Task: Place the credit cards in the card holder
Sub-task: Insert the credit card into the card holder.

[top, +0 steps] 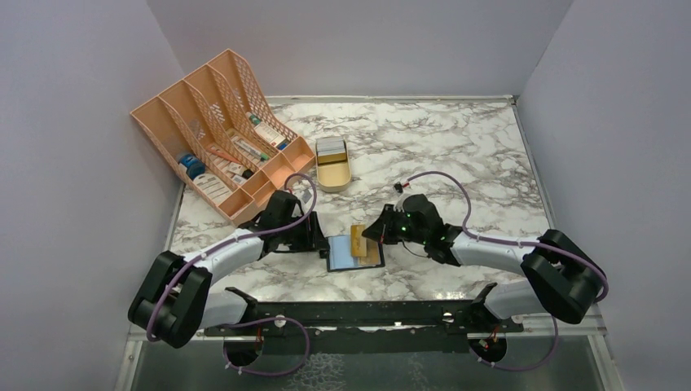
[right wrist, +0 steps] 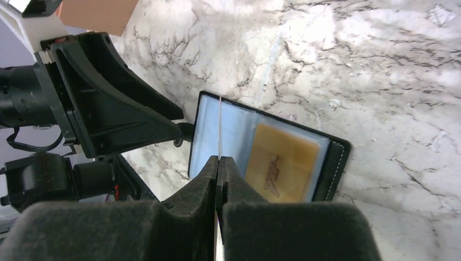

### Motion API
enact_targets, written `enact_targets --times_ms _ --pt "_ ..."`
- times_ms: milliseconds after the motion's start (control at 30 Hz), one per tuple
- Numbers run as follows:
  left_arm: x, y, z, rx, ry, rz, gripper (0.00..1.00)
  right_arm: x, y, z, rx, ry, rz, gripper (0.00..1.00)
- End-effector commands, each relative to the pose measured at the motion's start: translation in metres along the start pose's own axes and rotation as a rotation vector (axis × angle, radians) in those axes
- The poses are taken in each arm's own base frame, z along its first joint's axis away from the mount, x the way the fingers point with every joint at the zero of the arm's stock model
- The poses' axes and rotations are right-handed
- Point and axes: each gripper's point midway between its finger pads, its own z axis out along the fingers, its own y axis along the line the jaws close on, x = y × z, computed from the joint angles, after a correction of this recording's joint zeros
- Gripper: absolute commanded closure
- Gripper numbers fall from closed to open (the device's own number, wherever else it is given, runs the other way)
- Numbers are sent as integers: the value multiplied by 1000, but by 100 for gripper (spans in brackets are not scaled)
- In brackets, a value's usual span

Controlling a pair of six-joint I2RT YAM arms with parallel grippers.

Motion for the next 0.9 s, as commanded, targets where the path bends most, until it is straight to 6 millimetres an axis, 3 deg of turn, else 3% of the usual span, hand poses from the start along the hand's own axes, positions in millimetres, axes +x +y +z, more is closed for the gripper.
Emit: enact_targets --times_ms 0,500,867 --pt "-1 4 3 -18 -8 -6 56 -11 4 -2 -30 -45 18 99" --pt "1 10 6 -44 -4 -13 79 -8 -9 -1 -31 -59 71 99" --pt "2 11 10 -40 14 -17 86 2 -6 4 -82 -14 114 99"
